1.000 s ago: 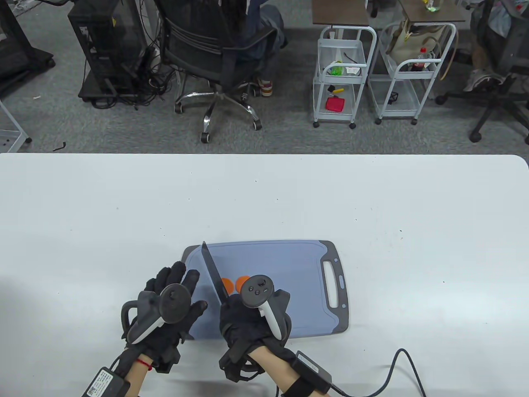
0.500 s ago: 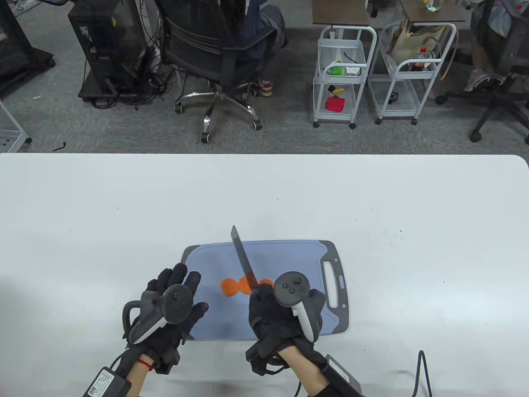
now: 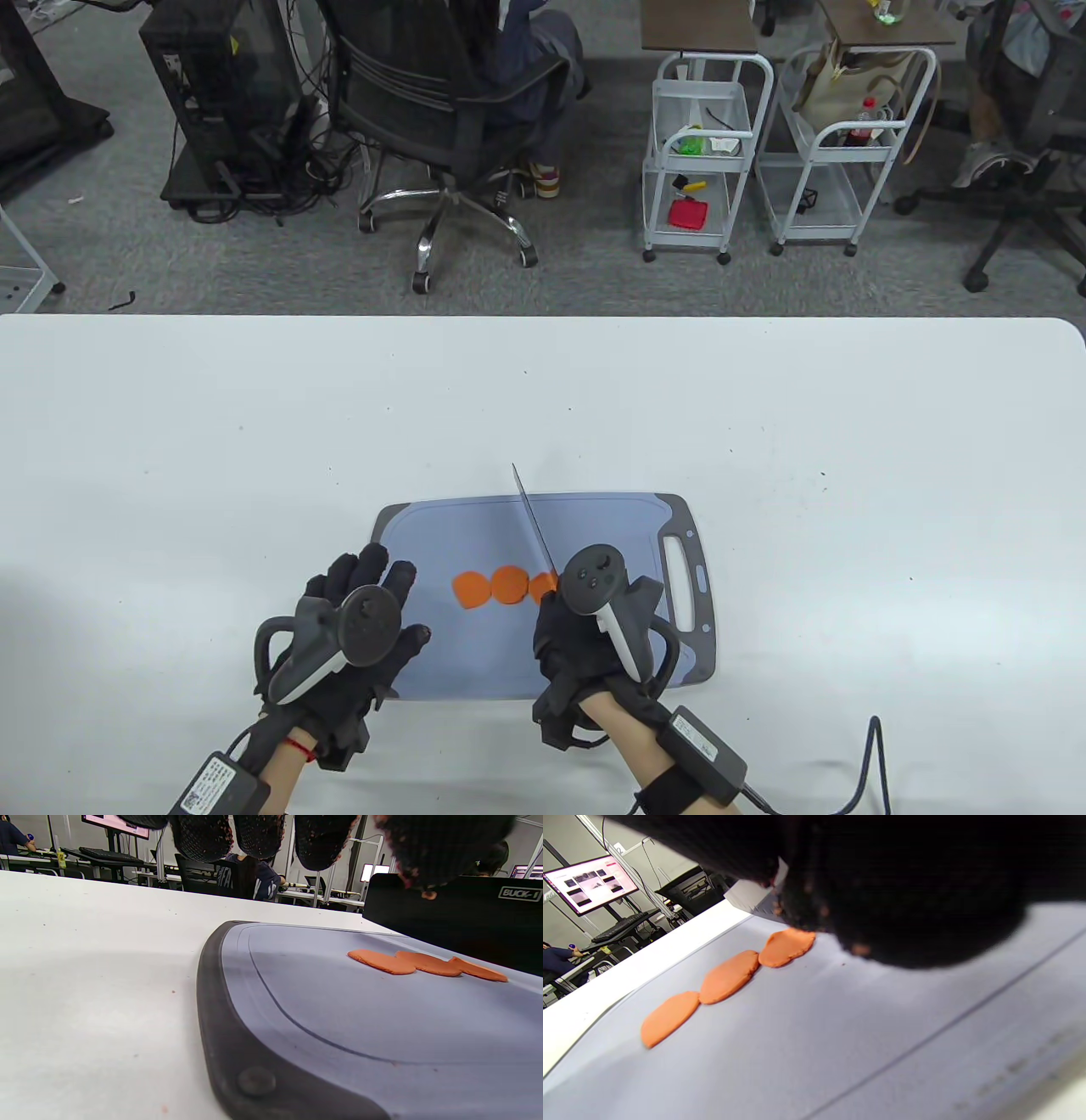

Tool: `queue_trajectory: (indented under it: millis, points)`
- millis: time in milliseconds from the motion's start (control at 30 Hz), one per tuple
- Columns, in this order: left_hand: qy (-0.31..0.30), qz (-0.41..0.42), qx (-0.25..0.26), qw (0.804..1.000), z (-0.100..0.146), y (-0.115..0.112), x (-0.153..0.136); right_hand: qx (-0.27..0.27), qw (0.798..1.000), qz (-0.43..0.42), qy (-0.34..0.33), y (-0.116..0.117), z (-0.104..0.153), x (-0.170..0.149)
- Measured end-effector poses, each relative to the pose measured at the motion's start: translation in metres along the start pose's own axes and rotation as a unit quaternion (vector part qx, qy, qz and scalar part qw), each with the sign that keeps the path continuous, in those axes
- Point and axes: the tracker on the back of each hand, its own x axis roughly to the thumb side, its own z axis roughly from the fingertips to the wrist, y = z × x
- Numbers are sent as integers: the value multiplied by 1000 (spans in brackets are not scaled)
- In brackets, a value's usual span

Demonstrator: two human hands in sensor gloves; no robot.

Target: Chop plasticine discs into granules with repetitive downward strikes

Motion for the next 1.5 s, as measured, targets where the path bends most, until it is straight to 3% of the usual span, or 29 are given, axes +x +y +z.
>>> queue_trajectory:
  millis: [200, 333, 533, 700, 1033, 1267, 1433, 1467, 1500]
  points:
    - [-1, -4, -1, 1000, 2, -1, 3, 0, 998, 60, 9, 8, -16, 5]
    - [-3, -3, -9, 1000, 2, -3, 8, -24, 999, 48, -4, 13, -23, 9]
    - [-7, -5, -5, 1000, 3, -1, 4, -13, 999, -27, -17, 4, -22, -3]
    - [-3, -7, -13, 1000, 0, -3, 3, -7, 1000, 4, -19, 0, -15, -2]
    - [-18, -18, -13, 1000, 4, -4, 13, -1, 1000, 14, 4, 11, -38, 10]
    - [-20, -21, -17, 999, 3, -4, 14, -20, 1000, 7, -10, -9, -12, 8]
    - [-24, -24, -19, 999, 5, -5, 17, 10, 1000, 28, 9, 9, -22, 6]
    - [-25, -25, -17, 999, 6, -4, 17, -15, 1000, 10, 2, 12, -24, 7]
    - [-25, -26, -16, 999, 6, -4, 17, -8, 1000, 16, 7, 13, -26, 8]
